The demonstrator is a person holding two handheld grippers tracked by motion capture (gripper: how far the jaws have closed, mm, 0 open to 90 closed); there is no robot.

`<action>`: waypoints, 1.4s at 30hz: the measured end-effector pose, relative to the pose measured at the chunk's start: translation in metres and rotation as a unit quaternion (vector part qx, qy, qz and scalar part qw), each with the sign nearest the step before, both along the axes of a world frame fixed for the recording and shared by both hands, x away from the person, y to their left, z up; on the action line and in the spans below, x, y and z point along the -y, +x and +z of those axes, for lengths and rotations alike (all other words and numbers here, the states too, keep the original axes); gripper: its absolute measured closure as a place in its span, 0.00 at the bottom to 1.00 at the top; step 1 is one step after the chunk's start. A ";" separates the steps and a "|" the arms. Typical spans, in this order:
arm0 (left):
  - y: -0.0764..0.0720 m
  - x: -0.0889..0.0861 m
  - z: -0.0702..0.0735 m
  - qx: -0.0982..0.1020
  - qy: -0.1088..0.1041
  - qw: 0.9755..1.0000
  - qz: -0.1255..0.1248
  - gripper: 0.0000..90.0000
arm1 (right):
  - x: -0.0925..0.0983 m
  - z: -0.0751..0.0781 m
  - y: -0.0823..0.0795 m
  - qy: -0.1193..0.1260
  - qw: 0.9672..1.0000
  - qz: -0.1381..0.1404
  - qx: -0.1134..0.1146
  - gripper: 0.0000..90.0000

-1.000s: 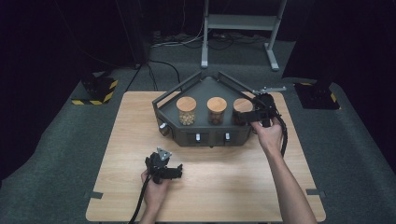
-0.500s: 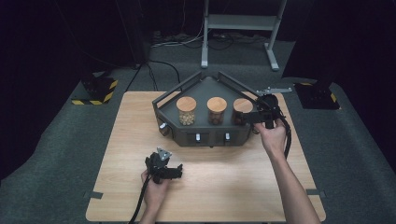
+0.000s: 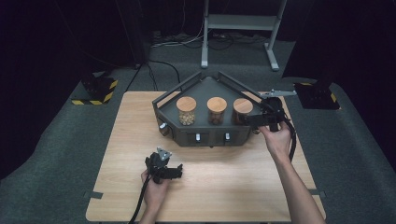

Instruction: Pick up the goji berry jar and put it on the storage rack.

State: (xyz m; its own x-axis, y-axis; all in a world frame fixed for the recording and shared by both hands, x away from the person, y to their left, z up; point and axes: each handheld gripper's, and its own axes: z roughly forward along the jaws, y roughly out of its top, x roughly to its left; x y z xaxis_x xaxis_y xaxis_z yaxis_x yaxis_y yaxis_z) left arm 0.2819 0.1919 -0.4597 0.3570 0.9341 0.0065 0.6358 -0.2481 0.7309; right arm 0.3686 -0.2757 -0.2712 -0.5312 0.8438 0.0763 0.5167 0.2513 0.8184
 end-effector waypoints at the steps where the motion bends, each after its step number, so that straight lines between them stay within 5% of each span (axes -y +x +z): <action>1: 0.000 0.000 0.000 0.000 0.000 1.000 0.000 0.03 | 0.002 -0.001 -0.001 0.001 1.000 0.000 0.001 0.01; 42: 0.000 0.000 0.000 0.000 -0.001 1.000 0.000 0.03 | 0.022 -0.026 -0.020 -0.001 1.000 -0.001 0.012 0.00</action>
State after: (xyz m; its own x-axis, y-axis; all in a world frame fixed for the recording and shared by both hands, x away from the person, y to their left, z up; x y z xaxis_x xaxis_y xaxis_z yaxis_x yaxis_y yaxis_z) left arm 0.2819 0.1919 -0.4598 0.3568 0.9342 0.0048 0.6361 -0.2466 0.7311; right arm 0.3485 -0.2974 -0.2972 -0.5311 0.8451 0.0615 0.4980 0.2526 0.8295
